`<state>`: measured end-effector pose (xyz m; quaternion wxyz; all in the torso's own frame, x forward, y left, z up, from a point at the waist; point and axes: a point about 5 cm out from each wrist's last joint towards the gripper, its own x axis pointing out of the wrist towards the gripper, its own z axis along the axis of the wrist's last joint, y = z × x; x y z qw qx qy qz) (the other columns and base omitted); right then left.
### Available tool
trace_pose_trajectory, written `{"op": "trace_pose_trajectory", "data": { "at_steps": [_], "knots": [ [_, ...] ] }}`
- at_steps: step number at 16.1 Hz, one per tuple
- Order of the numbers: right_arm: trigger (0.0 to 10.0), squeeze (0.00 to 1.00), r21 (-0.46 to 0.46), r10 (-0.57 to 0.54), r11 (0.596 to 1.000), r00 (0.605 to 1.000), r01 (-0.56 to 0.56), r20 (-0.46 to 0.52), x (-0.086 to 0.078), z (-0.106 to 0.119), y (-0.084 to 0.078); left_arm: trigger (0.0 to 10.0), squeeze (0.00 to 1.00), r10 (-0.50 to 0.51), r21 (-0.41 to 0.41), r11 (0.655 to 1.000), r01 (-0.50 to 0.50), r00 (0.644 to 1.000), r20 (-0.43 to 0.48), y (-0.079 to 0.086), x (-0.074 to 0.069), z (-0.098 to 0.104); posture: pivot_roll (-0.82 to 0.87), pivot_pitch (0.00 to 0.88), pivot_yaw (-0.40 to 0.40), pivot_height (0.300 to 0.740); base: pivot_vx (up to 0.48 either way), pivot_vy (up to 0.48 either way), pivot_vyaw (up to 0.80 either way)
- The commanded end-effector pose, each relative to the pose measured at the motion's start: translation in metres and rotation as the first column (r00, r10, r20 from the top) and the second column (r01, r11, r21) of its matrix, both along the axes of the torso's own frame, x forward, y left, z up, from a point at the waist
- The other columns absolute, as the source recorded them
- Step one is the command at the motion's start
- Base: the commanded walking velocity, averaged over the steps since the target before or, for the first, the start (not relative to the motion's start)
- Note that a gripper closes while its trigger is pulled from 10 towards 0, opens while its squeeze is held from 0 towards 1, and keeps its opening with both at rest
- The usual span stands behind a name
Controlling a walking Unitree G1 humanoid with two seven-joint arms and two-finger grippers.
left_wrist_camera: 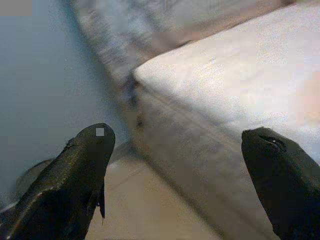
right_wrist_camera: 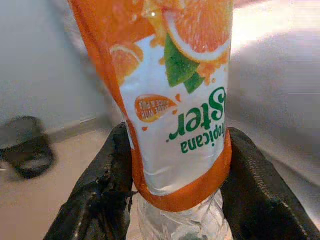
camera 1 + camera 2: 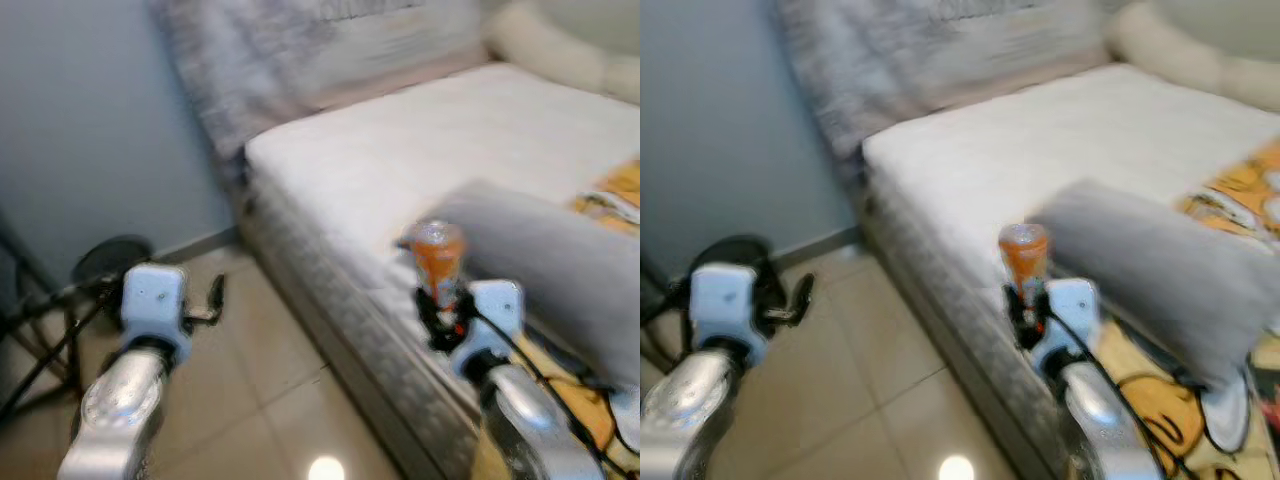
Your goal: Clean up the room
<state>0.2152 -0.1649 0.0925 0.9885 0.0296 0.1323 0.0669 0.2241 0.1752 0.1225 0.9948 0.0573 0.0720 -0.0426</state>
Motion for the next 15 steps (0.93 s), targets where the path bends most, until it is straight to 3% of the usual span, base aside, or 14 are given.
{"op": "trace_pose_trajectory", "data": {
  "at_steps": [1,5,12,15],
  "knots": [
    [10.0,0.00,0.016,0.012,1.000,0.999,-0.013,0.033,0.0042,0.0057,0.0064,10.0,0.00,0.015,0.025,1.000,-0.015,1.000,0.003,0.0083,-0.0024,0.0020,-0.04,0.000,0.053,0.740,0.296,0.000,0.00],
    [10.0,0.00,-0.006,0.041,0.999,0.998,-0.041,0.044,0.0067,0.0061,0.0113,10.0,0.00,0.006,0.028,1.000,-0.007,1.000,0.007,0.0080,-0.0007,0.0037,-0.02,0.000,0.058,0.740,0.294,0.000,0.00],
    [10.0,0.00,-0.038,0.085,0.996,0.996,-0.084,0.041,0.0064,0.0043,0.0150,10.0,0.00,0.003,0.026,1.000,-0.003,1.000,0.008,0.0074,-0.0019,0.0061,-0.02,0.000,0.050,0.740,0.294,0.000,0.80],
    [10.0,0.00,-0.055,0.086,0.995,0.996,-0.084,0.030,0.0043,0.0018,0.0130,10.0,0.00,0.003,0.027,1.000,-0.003,1.000,0.010,0.0074,-0.0012,0.0068,-0.02,0.000,0.055,0.740,0.292,0.000,0.00]
  ]
}}
